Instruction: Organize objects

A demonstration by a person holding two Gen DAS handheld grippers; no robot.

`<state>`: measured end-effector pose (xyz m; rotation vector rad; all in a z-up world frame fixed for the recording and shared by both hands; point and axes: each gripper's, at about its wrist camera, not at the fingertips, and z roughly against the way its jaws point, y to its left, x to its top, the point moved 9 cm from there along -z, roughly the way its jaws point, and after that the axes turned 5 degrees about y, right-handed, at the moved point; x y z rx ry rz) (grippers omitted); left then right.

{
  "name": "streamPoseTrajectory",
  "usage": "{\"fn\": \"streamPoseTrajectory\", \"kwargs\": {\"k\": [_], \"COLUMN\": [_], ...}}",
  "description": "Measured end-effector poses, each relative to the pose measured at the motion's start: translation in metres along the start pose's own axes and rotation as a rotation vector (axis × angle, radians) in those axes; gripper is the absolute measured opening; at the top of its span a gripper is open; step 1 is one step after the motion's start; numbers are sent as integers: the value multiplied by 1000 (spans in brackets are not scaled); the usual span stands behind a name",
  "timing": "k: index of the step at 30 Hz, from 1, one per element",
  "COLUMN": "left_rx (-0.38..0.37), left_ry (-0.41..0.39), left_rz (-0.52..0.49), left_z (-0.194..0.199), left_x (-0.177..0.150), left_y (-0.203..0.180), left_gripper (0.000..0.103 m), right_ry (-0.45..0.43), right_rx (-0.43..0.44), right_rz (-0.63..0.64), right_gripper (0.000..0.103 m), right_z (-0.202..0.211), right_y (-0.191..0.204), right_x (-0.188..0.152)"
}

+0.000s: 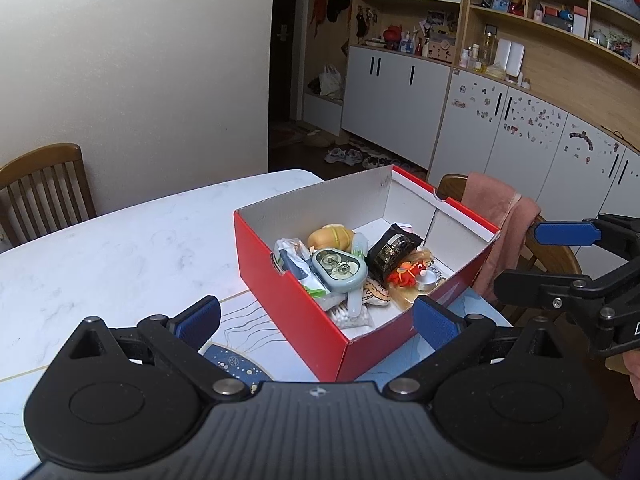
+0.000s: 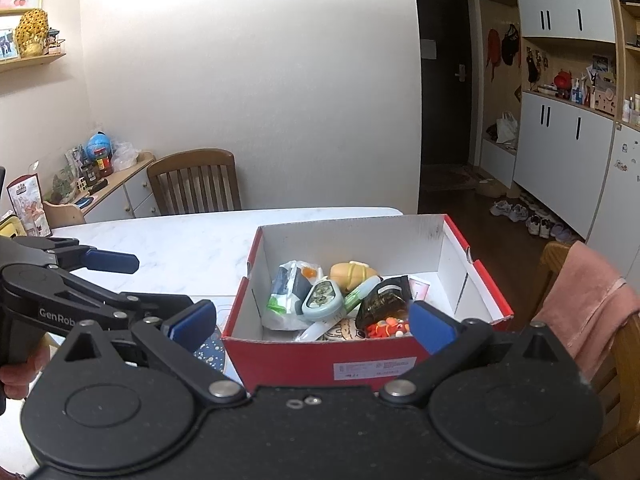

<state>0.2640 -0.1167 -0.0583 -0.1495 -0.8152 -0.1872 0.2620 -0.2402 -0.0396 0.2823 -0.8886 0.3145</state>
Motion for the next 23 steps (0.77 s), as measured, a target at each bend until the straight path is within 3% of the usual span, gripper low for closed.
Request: {"fn": "streamPoseTrajectory", "kwargs": {"k": [23], "left_rx": [-26], "left_ry": [-66], "left_rz": [12], "left_z": [23], "left_x": [-4], "left_y": [6], "left_gripper": [102], "right_ry": [-20], "right_rx": [-23], "right_rz": [-25], "right_gripper": [103], "right_z": [13], "right_y": [12], "right_x": [-6]}}
